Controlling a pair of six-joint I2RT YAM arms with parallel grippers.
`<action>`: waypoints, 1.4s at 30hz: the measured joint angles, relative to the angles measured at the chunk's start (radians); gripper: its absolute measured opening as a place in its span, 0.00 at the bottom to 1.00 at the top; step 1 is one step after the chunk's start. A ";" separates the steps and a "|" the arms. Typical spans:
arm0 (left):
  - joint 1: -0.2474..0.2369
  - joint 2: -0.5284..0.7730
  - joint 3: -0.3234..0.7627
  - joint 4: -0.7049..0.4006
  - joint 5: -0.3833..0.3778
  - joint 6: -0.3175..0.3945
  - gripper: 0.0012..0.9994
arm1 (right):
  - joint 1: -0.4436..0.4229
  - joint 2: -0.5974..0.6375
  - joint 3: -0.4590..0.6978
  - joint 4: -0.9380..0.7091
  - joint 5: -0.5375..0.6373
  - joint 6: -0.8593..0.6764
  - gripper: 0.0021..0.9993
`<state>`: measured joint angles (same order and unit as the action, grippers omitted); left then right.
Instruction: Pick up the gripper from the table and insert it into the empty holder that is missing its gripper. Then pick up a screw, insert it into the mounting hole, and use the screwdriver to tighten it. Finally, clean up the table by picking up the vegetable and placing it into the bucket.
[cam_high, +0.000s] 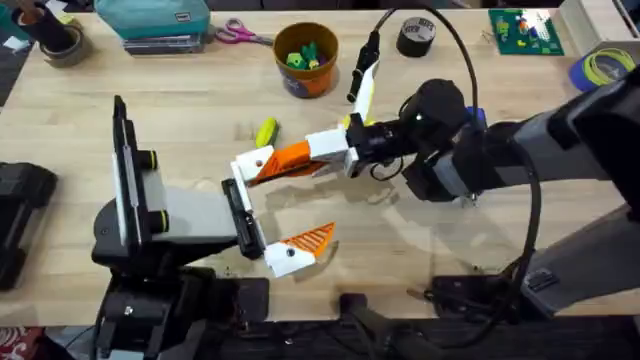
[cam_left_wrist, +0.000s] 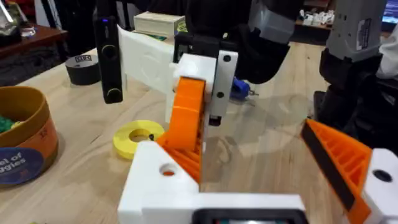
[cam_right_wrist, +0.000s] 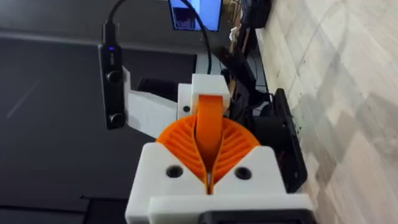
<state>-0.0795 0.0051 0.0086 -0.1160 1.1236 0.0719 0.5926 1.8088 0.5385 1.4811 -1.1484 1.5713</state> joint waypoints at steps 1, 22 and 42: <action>0.000 0.000 0.000 0.000 0.000 0.000 0.99 | 0.000 0.000 0.000 0.000 0.000 0.000 0.01; 0.000 0.000 0.000 -0.001 0.006 0.001 0.99 | 0.012 0.005 0.002 -0.004 0.000 0.003 0.99; 0.000 0.000 0.000 -0.001 0.006 0.001 0.99 | -0.072 0.004 0.002 -0.007 -0.027 0.003 0.99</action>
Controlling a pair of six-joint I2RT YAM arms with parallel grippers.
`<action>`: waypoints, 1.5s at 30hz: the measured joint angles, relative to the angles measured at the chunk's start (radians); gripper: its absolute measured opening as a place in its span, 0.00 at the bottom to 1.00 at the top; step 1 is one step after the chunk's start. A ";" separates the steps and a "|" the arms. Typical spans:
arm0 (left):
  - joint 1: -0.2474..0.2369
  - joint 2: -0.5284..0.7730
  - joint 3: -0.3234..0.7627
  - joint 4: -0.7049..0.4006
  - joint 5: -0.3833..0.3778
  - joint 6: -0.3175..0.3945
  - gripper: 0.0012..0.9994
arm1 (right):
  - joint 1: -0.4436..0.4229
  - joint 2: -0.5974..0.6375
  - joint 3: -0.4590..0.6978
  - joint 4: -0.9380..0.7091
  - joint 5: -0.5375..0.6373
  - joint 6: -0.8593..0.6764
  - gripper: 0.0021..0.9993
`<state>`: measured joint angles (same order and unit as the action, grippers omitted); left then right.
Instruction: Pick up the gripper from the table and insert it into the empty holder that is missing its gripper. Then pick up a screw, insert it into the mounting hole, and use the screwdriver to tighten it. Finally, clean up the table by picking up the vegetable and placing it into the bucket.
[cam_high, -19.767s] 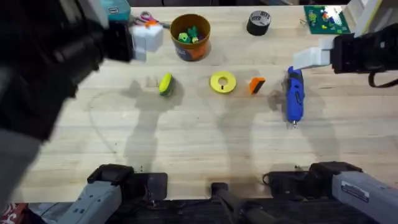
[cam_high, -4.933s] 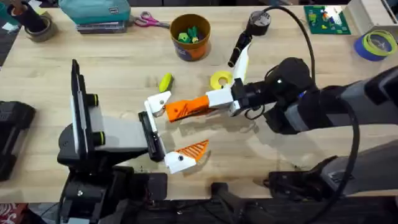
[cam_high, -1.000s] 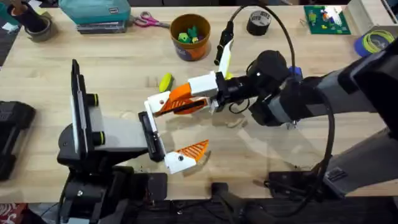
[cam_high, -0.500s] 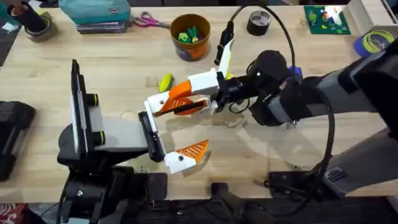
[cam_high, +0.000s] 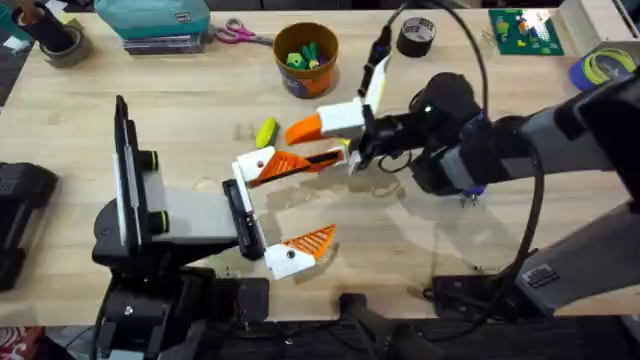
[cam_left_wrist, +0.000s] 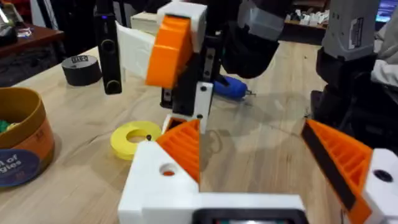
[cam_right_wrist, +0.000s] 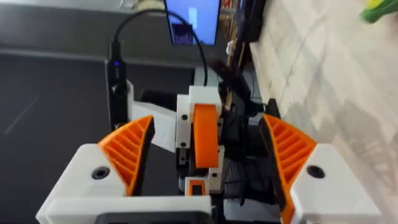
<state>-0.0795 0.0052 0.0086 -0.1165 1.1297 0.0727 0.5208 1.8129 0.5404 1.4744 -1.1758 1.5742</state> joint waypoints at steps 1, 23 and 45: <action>0.000 0.000 0.000 0.000 0.000 0.000 0.99 | -0.017 -0.001 0.000 -0.003 -0.006 0.000 0.99; 0.000 0.000 0.000 0.000 0.000 0.000 0.99 | -0.350 -0.538 0.104 -1.497 -0.011 -0.756 1.00; 0.000 0.000 0.000 0.000 0.000 0.001 0.99 | -0.320 -0.655 0.652 -2.589 0.892 -1.371 1.00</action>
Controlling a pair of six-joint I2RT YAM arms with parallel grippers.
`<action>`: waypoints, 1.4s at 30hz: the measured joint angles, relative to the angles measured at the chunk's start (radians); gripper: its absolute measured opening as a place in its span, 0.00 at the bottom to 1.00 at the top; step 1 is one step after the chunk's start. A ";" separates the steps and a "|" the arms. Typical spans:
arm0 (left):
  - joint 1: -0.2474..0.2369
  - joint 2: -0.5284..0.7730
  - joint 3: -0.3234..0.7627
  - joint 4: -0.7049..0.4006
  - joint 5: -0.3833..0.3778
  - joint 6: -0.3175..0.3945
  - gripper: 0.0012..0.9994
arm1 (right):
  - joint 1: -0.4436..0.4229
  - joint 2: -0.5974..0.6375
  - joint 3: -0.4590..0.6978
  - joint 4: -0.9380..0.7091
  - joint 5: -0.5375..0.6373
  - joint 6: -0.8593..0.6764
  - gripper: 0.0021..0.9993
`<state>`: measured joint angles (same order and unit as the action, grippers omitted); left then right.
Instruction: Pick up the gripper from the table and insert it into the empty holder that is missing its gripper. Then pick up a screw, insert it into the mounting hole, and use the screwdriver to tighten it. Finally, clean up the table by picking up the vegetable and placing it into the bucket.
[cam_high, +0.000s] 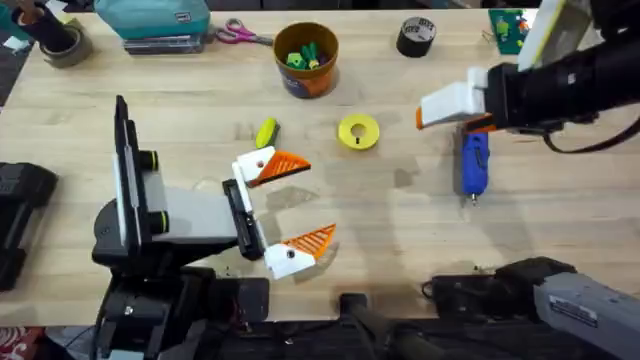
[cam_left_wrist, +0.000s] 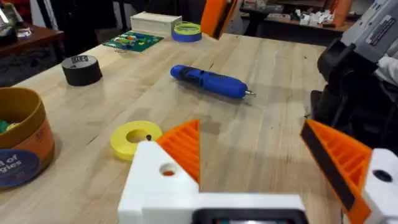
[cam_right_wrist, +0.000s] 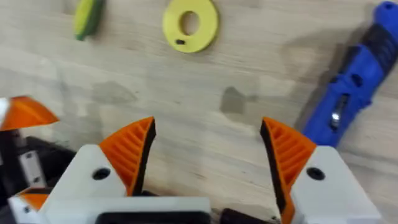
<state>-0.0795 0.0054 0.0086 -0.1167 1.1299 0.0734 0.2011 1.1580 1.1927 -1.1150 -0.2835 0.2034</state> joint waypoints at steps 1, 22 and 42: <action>0.000 0.000 0.000 0.000 0.000 0.000 0.99 | 0.006 0.000 0.000 -0.009 0.033 -0.003 1.00; 0.000 0.000 0.000 0.000 0.000 0.000 0.99 | 0.249 -0.007 -0.011 0.012 0.216 -0.085 1.00; 0.000 0.000 0.000 0.000 0.000 0.000 0.99 | 0.318 0.083 -0.241 0.281 0.242 -0.069 1.00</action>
<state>-0.0795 0.0055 0.0086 -0.1165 1.1301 0.0734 0.5190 1.2408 0.9520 -0.8337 -0.0414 0.1340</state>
